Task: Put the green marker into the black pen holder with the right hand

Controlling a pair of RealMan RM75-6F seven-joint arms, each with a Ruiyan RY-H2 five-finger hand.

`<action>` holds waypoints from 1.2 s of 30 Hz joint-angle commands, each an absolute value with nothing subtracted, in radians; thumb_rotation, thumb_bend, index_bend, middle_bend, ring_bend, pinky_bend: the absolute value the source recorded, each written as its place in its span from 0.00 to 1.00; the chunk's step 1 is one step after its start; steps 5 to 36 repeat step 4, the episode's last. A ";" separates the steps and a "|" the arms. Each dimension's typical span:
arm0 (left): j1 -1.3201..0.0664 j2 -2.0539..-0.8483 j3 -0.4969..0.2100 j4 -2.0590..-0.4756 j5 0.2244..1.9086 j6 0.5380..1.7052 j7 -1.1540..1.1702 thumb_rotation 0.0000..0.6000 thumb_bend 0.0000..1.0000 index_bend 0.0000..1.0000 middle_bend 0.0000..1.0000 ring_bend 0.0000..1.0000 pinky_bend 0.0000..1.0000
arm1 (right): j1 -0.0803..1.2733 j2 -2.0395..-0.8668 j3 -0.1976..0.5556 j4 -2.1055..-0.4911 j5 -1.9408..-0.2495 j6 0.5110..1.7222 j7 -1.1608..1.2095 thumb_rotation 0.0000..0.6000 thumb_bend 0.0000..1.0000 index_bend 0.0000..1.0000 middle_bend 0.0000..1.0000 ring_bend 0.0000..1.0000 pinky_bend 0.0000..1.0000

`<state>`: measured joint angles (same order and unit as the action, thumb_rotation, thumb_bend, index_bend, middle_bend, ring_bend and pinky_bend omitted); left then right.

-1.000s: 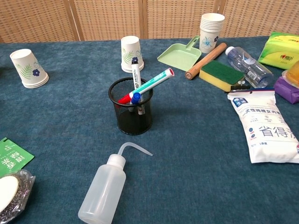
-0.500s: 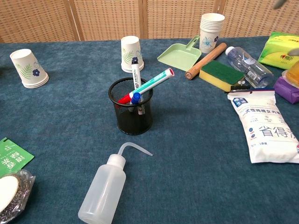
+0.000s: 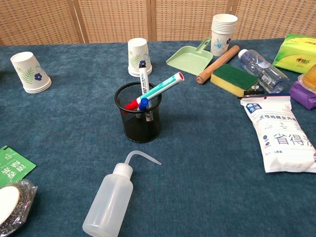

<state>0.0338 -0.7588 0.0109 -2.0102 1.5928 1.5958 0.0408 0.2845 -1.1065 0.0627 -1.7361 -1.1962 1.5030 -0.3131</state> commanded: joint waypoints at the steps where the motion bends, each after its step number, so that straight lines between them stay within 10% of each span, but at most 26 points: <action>1: 0.042 -0.777 0.018 -2.012 1.605 1.605 0.073 1.00 0.28 0.14 0.00 0.00 0.00 | 0.227 -1.101 0.046 -1.740 -1.246 1.559 -0.262 1.00 0.00 0.04 0.00 0.00 0.00; 36: 0.051 -0.788 0.022 -2.014 1.606 1.614 0.087 1.00 0.28 0.14 0.00 0.00 0.00 | 0.197 -1.103 0.042 -1.742 -1.266 1.589 -0.247 1.00 0.00 0.05 0.00 0.00 0.00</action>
